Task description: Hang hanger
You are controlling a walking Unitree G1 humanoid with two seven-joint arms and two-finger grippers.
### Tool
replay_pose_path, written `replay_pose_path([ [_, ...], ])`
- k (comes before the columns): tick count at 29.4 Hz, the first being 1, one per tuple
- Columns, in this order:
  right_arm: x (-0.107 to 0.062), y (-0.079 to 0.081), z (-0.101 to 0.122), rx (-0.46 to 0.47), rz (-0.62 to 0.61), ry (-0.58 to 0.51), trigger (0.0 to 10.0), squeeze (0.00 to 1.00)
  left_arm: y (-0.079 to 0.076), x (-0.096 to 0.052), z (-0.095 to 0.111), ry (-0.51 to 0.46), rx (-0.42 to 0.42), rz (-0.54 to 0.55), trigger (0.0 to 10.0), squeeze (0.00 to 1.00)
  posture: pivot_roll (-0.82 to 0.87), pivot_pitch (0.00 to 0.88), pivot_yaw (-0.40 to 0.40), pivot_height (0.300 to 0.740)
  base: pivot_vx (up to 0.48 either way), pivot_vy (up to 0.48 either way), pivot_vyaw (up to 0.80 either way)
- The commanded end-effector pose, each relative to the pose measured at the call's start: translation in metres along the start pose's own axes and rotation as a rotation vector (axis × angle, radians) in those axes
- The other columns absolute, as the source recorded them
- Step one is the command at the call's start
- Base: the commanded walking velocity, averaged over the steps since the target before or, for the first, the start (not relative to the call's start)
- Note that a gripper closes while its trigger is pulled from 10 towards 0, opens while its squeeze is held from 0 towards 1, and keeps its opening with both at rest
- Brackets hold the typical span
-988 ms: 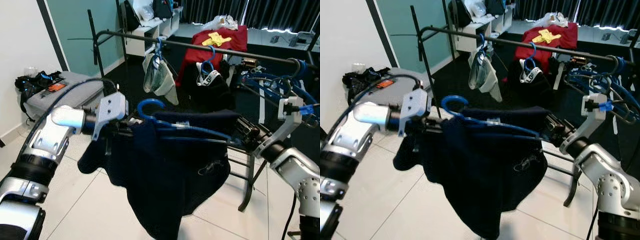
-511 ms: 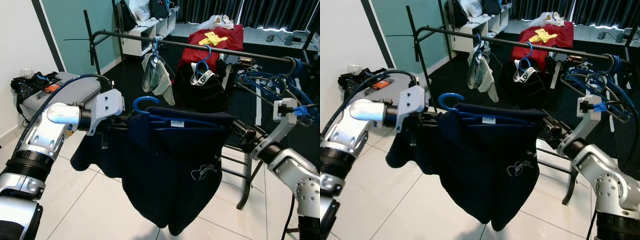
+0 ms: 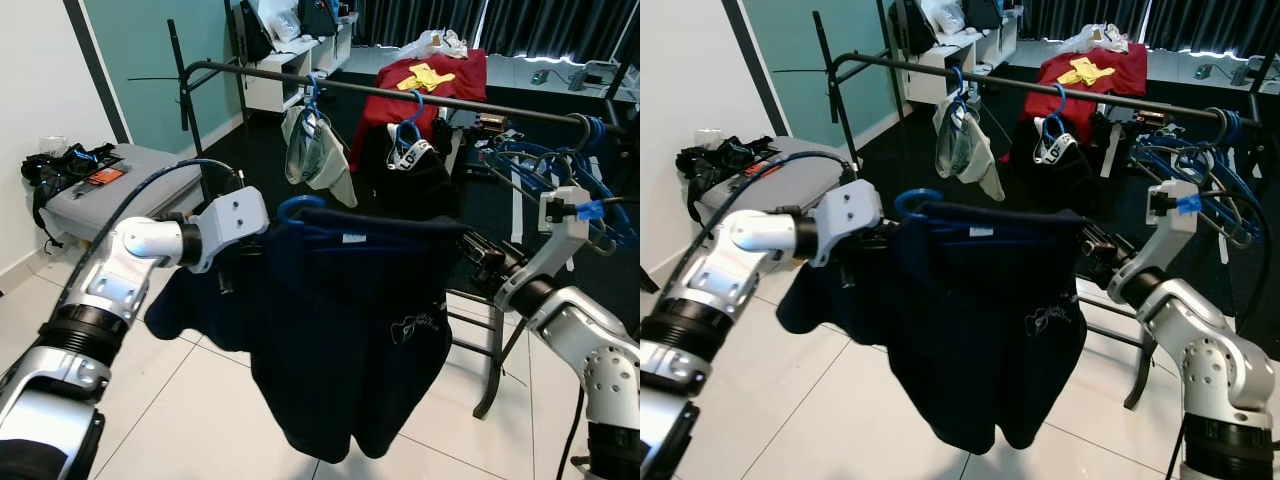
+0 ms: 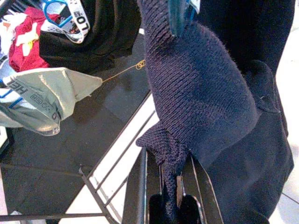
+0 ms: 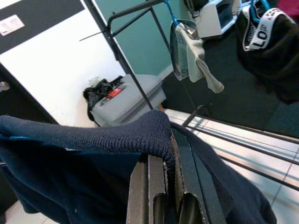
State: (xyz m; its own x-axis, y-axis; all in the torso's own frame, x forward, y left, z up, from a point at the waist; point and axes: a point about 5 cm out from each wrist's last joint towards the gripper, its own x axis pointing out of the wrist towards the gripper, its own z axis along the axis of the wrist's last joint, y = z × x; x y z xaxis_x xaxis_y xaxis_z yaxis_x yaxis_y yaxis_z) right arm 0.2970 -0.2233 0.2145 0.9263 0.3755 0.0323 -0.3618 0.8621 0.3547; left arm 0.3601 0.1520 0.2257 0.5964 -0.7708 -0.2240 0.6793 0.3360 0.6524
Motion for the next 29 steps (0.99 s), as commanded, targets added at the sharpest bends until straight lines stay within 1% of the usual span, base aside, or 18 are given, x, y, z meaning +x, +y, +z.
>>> replay_pose_path([
  [1,0.014,0.022,0.0,-0.022,0.058,0.017,0.0,0.0,0.003,0.014,0.008,-0.021,-0.048,0.095,10.0,0.0,-0.11,0.0,0.031,0.74,0.0,0.0,0.0],
  [2,0.014,0.022,0.0,-0.022,0.058,0.017,0.0,0.0,0.003,0.014,0.008,-0.021,-0.048,0.095,10.0,0.0,-0.11,0.0,0.031,0.74,0.0,0.0,0.0],
  [4,0.023,0.032,-0.003,-0.029,0.074,0.037,0.0,0.0,0.001,0.024,0.014,-0.055,-0.096,0.149,10.0,0.0,-0.11,0.0,0.031,0.74,0.0,0.0,0.0],
  [5,0.023,0.032,-0.003,-0.029,0.074,0.037,0.0,0.0,0.001,0.024,0.014,-0.055,-0.096,0.149,10.0,0.0,-0.11,0.0,0.031,0.74,0.0,0.0,0.0],
  [7,0.032,0.04,-0.005,-0.031,0.074,0.033,0.0,0.0,-0.01,0.034,0.019,-0.09,-0.162,0.145,10.0,0.0,-0.11,0.0,0.032,0.74,0.0,0.0,0.0],
  [8,0.032,0.04,-0.005,-0.031,0.074,0.033,0.0,0.0,-0.01,0.034,0.019,-0.09,-0.162,0.145,10.0,0.0,-0.11,0.0,0.032,0.74,0.0,0.0,0.0],
  [10,0.039,0.043,-0.002,-0.051,0.061,0.024,0.0,0.0,-0.024,0.039,0.021,-0.09,-0.165,0.09,10.0,0.0,-0.11,0.0,0.027,0.74,0.0,0.0,0.0],
  [13,0.039,0.043,-0.002,-0.051,0.061,0.024,0.0,0.0,-0.024,0.039,0.021,-0.09,-0.165,0.09,10.0,0.0,-0.11,0.0,0.027,0.74,0.0,0.0,0.0],
  [14,0.041,0.042,-0.001,-0.064,0.05,0.023,0.0,0.0,-0.028,0.04,0.02,-0.08,-0.153,0.07,10.0,0.0,-0.11,0.0,0.027,0.74,0.0,0.0,0.0],
  [19,0.043,0.042,0.0,-0.081,0.042,0.025,0.0,0.0,-0.034,0.04,0.02,-0.07,-0.159,0.034,10.0,0.0,-0.11,0.0,0.023,0.74,0.0,0.0,0.0],
  [21,0.044,0.057,-0.017,-0.096,0.097,0.096,0.0,0.0,-0.035,0.041,0.022,-0.07,-0.182,0.028,10.0,0.0,-0.11,0.002,0.03,0.74,0.0,0.0,0.0],
  [22,0.044,0.057,-0.017,-0.096,0.097,0.096,0.0,0.0,-0.035,0.041,0.022,-0.07,-0.182,0.028,10.0,0.0,-0.11,0.002,0.03,0.74,0.0,0.0,0.0],
  [23,0.042,0.061,-0.025,-0.104,0.112,0.131,0.0,0.0,-0.034,0.041,0.022,-0.066,-0.189,0.037,10.0,0.0,-0.11,0.002,0.03,0.74,0.0,0.0,0.0],
  [24,0.04,0.06,-0.035,-0.115,0.111,0.181,0.0,0.0,-0.03,0.04,0.02,-0.056,-0.203,0.062,10.0,0.0,-0.11,0.005,0.032,0.74,0.0,0.0,0.0],
  [25,0.04,0.06,-0.035,-0.115,0.111,0.181,0.0,0.0,-0.03,0.04,0.02,-0.056,-0.203,0.062,10.0,0.0,-0.11,0.005,0.032,0.74,0.0,0.0,0.0],
  [27,0.038,0.058,-0.042,-0.125,0.097,0.225,0.0,0.0,-0.026,0.039,0.018,-0.042,-0.22,0.091,10.0,0.0,-0.11,0.004,0.032,0.74,0.0,0.0,0.0],
  [28,0.033,0.046,-0.06,-0.144,0.044,0.31,0.0,0.0,-0.023,0.039,0.017,-0.033,-0.25,0.137,10.0,0.0,-0.11,0.004,0.032,0.74,0.0,0.0,0.0],
  [29,0.033,0.046,-0.06,-0.144,0.044,0.31,0.0,0.0,-0.023,0.039,0.017,-0.033,-0.25,0.137,10.0,0.0,-0.11,0.004,0.032,0.74,0.0,0.0,0.0],
])
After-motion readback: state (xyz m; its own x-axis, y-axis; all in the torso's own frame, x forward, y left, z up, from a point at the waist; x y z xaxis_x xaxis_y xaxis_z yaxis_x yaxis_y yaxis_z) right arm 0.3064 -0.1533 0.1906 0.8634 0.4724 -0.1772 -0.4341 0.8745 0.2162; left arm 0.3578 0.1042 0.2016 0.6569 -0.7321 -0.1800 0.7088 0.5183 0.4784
